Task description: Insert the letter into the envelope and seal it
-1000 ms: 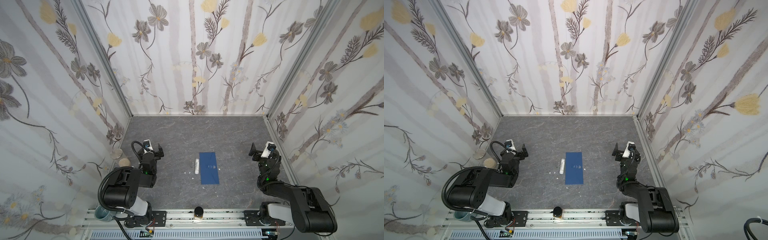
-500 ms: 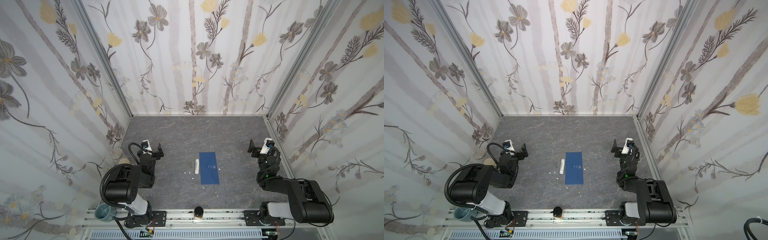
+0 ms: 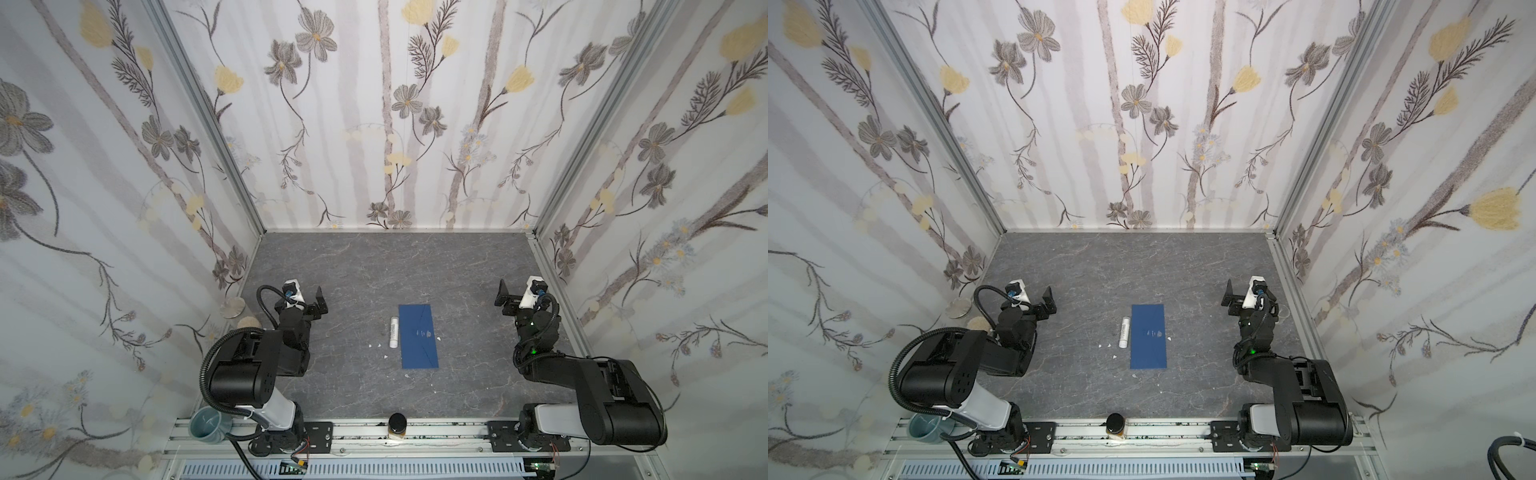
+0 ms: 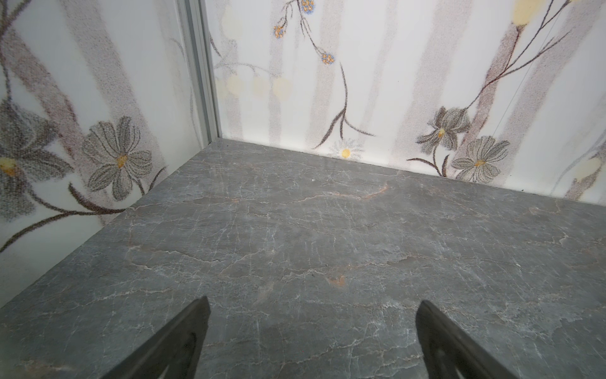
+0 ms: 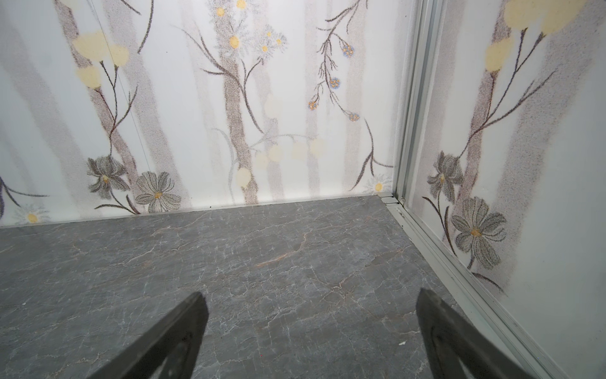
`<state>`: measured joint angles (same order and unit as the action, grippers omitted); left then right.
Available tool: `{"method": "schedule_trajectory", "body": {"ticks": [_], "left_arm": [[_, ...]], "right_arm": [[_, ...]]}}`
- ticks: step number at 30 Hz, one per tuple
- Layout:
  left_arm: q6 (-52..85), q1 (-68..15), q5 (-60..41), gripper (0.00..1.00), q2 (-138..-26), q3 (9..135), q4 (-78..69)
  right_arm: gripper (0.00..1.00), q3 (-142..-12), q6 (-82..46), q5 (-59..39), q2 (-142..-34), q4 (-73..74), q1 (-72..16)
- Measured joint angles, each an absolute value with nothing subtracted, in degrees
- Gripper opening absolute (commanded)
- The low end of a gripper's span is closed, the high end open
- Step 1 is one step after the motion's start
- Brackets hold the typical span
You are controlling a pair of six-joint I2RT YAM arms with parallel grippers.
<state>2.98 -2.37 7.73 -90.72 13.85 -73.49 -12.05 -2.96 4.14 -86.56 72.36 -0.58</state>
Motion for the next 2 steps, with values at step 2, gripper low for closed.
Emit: {"method": "schedule_trajectory", "body": {"ticks": [2], "left_arm": [[3.0, -2.4, 7.7, 1.00, -90.7, 13.8, -73.5]], "right_arm": [[1.00, -12.1, -3.0, 3.8, -86.6, 72.3, -0.6]]}}
